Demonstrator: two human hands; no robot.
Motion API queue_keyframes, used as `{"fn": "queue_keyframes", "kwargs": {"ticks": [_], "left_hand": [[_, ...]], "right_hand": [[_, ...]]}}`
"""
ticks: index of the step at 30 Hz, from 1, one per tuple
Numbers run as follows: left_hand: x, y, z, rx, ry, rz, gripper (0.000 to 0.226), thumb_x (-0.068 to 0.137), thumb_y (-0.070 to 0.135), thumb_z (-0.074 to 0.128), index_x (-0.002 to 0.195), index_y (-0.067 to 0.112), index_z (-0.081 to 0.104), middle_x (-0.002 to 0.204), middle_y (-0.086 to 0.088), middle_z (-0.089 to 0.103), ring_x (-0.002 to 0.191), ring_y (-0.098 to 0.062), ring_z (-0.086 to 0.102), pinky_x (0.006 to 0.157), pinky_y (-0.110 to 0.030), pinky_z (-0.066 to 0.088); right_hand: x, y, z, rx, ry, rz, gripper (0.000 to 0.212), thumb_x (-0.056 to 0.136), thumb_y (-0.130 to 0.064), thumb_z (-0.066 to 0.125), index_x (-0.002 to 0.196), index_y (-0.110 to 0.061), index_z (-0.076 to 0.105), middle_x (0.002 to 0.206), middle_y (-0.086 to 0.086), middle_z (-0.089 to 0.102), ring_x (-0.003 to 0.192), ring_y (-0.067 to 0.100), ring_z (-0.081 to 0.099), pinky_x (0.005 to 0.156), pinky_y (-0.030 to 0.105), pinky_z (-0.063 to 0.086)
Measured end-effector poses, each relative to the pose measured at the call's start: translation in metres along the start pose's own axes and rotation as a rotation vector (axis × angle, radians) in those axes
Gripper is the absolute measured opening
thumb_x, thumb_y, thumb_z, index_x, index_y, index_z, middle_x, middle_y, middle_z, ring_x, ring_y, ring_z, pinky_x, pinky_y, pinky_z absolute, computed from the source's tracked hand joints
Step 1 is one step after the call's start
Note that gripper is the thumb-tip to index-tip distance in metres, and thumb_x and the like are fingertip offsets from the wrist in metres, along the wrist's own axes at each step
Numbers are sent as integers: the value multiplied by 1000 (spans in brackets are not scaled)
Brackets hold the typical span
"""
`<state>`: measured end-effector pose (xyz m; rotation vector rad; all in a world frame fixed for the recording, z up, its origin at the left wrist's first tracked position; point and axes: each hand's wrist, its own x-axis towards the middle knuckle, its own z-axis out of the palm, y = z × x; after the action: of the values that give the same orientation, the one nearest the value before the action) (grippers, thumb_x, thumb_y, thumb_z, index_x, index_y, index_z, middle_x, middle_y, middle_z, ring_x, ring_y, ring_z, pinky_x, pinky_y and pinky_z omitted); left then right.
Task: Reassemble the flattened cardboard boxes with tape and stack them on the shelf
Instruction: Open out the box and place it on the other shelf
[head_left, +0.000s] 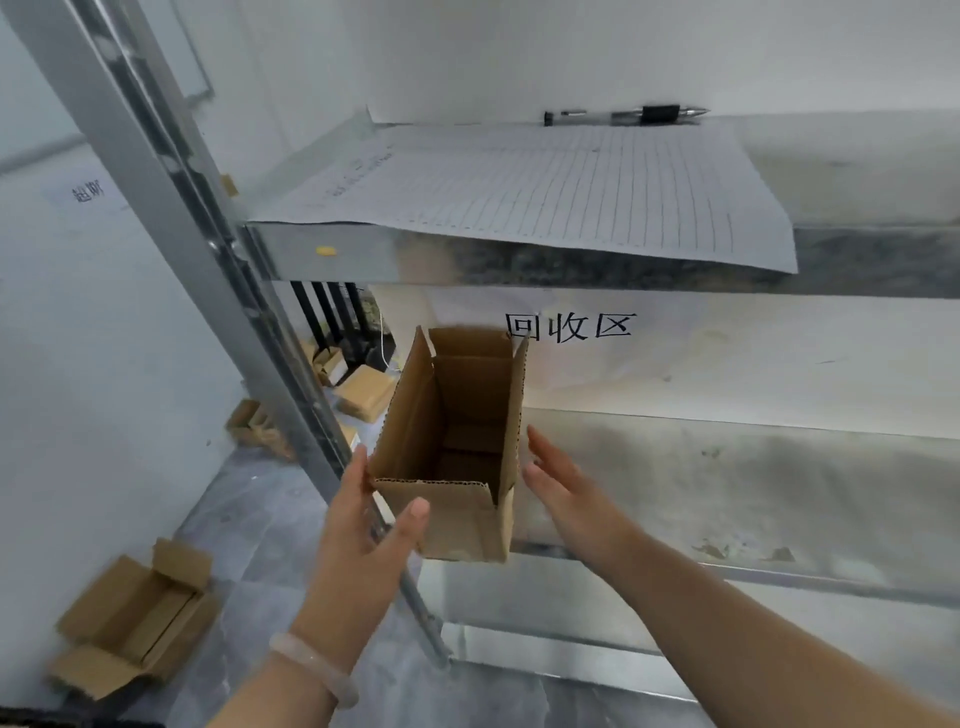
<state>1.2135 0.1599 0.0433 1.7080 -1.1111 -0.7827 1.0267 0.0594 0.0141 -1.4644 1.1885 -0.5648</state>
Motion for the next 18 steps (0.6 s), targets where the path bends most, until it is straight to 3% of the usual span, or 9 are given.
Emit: {"fn": "queue_keyframes", "kwargs": {"ticks": [2, 4, 7, 10, 12, 15, 18], "left_hand": [[4, 11, -2, 219, 88, 180, 80, 80, 61, 55, 149, 37, 22, 152, 14, 30, 137, -2, 26, 111, -35, 29], [5, 30, 5, 376, 115, 420, 71, 88, 60, 51, 148, 31, 26, 149, 13, 31, 135, -1, 24, 109, -33, 26], [-1, 65, 43, 503, 37, 683, 68, 87, 56, 47, 145, 24, 32, 144, 3, 40, 134, -11, 34, 108, -36, 30], [-12, 92, 107, 620, -109, 835, 67, 87, 57, 47, 144, 24, 35, 146, 3, 42, 136, -16, 37, 112, -37, 29], [-23, 110, 157, 617, -173, 913, 65, 86, 56, 46, 142, 24, 40, 145, 3, 45, 135, -18, 39, 112, -38, 32], [-54, 148, 240, 583, -240, 1019, 60, 85, 54, 44, 137, 24, 47, 140, 4, 49, 130, -17, 42, 106, -41, 40], [-99, 188, 324, 479, -296, 1149, 58, 84, 52, 48, 134, 23, 53, 136, 4, 53, 125, -17, 46, 103, -40, 42]], "right_hand": [[-29, -3, -18, -163, 72, -69, 56, 96, -58, 40, 148, -55, 18, 149, -23, 28, 139, 8, 29, 116, 38, 28], [-60, -3, -42, -357, 158, -144, 57, 95, -57, 41, 147, -54, 17, 153, -27, 21, 141, 2, 25, 116, 34, 26], [-99, 1, -82, -605, 309, -218, 61, 94, -60, 41, 148, -54, 13, 153, -36, 5, 141, -4, 24, 114, 24, 23], [-141, 17, -131, -724, 477, -250, 70, 87, -73, 30, 149, -49, 10, 150, -35, -3, 143, -12, -1, 117, 16, 8], [-171, 33, -168, -782, 584, -226, 74, 83, -73, 26, 151, -45, 14, 155, -28, 5, 143, -11, -6, 115, 17, 4], [-223, 60, -228, -839, 718, -174, 74, 88, -67, 35, 152, -33, 27, 158, -14, 23, 146, -3, 5, 119, 27, 13], [-283, 84, -289, -869, 829, -93, 75, 87, -67, 35, 153, -30, 29, 158, -11, 25, 147, 3, 10, 120, 30, 13]]}}
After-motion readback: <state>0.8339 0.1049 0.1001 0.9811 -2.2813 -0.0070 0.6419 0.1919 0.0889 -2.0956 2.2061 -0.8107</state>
